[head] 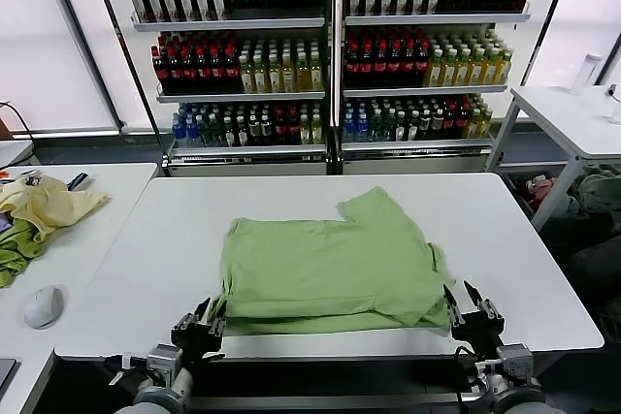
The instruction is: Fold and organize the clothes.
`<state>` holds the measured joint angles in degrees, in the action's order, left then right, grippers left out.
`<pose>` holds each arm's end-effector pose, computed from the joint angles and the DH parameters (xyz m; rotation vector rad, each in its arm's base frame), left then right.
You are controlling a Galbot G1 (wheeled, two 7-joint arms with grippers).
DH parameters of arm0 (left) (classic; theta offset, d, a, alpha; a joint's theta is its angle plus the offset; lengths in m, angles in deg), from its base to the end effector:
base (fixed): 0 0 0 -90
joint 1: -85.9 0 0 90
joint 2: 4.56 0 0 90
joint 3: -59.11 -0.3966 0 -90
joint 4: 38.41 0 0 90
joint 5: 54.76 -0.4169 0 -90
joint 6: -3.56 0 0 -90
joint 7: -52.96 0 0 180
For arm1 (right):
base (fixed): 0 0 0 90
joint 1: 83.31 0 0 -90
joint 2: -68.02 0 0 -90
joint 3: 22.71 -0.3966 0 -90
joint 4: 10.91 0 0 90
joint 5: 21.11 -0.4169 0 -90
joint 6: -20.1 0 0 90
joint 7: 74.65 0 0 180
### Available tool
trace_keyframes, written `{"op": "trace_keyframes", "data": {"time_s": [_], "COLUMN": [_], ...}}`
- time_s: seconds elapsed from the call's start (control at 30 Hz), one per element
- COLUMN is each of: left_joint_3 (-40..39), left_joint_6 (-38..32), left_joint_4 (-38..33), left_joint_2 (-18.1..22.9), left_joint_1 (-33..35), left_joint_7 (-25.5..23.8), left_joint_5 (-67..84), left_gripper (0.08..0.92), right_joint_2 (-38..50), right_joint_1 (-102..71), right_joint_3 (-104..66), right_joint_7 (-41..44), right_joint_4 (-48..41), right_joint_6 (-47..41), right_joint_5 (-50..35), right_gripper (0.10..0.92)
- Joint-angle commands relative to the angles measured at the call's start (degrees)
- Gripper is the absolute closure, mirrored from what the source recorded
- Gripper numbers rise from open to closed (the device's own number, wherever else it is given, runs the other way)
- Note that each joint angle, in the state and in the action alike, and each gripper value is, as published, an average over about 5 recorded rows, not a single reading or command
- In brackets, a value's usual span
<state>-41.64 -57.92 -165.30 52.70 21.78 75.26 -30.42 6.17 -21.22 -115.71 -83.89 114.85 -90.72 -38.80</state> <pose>0.2263 0.0268 -0.2840 -0.1118 -2.7047 -0.2424 0.2393 -0.0878 -0.2699 0.0666 -2.8927 0.2878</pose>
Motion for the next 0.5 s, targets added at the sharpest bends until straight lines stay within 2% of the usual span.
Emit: {"op": "trace_keyframes", "data": {"time_s": [0.03, 0.17, 0.27, 0.37, 0.5], "left_joint_3": [0.86, -3.89, -7.34, -10.40, -14.16], "left_joint_6": [-1.24, -1.45, -1.24, -0.82, -0.73], "left_joint_4": [4.28, 11.01, 16.21, 21.42, 28.69], "left_joint_2": [-3.04, -2.41, -1.41, -0.08, 2.03], "left_joint_1": [-11.12, -18.61, -24.59, -30.56, -38.11], "left_joint_7": [-0.26, -0.38, -0.48, -0.51, -0.62], "left_joint_5": [3.50, 4.01, 5.46, 6.89, 7.30], "left_gripper": [0.487, 0.383, 0.288, 0.208, 0.180], "right_joint_2": [2.97, 3.90, 3.93, 3.21, 0.98], "right_joint_1": [14.01, 24.23, 33.15, 40.94, 48.54], "right_joint_3": [1.78, 6.43, 11.27, 15.82, 20.38], "right_joint_7": [-1.56, -2.52, -3.06, -3.43, -3.45], "right_joint_4": [-4.44, -12.33, -19.90, -27.44, -37.21], "right_joint_6": [-1.53, -4.64, -6.41, -7.60, -8.42], "right_joint_5": [-7.59, -11.04, -12.25, -13.04, -13.50], "right_gripper": [0.379, 0.263, 0.214, 0.204, 0.203]}}
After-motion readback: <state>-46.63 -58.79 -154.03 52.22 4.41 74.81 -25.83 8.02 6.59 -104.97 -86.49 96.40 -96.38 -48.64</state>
